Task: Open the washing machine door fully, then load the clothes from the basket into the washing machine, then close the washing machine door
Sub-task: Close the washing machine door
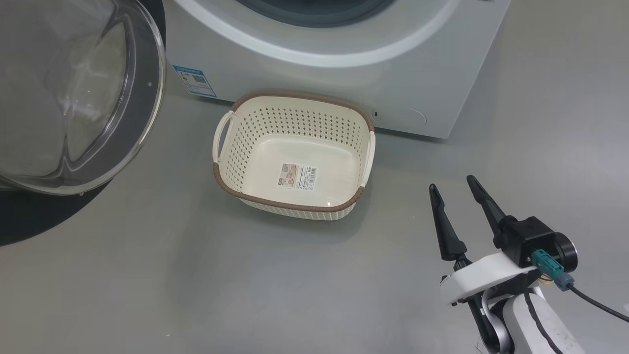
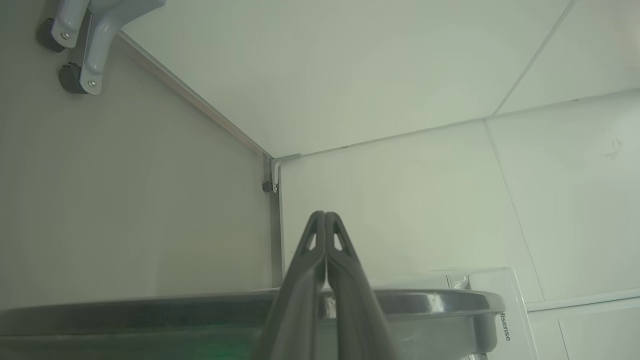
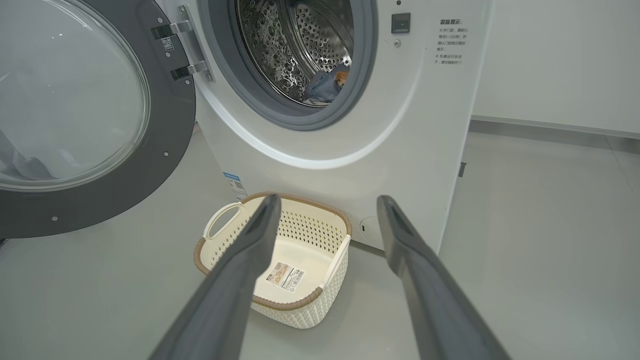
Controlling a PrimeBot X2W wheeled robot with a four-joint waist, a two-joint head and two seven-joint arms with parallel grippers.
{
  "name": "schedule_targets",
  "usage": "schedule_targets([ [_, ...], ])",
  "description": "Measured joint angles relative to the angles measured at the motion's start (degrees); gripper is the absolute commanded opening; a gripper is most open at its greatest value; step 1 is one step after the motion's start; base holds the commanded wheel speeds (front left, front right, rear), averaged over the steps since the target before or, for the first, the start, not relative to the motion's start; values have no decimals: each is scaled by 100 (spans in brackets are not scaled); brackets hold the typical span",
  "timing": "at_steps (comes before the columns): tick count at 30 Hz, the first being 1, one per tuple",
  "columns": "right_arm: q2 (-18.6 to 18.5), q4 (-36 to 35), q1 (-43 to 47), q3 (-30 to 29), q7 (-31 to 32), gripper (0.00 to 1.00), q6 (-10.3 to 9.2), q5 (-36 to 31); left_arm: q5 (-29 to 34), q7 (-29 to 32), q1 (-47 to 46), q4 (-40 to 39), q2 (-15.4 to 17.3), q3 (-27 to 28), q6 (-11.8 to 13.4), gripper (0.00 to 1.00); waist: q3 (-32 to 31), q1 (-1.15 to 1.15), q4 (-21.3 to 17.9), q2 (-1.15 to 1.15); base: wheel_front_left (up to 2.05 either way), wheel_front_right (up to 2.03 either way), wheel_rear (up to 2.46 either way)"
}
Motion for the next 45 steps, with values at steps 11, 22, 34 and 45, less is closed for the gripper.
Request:
schedule_targets([
  [11,-2,-7,-55,-16,23,100,-4,0,2,60,-152,249,18,-140,-51,0,70,0,-33,0,0,0,0],
  [22,-1,-4,-55,-36,29,100,-42,8,2,448,-166,438,153,-310,-58,0,94,0,-13,0,0,0,0],
  [34,-5,51,-54,-78,29,100,-42,21,-242,1373,-166,589,80,-681,-101,0,10,0,138,0,0,0,0],
  [45,3,131,-42,-60,27,100,-41,103,-452,2212,-158,622,45,-806,-108,0,-95,0,248,0,0,0,0],
])
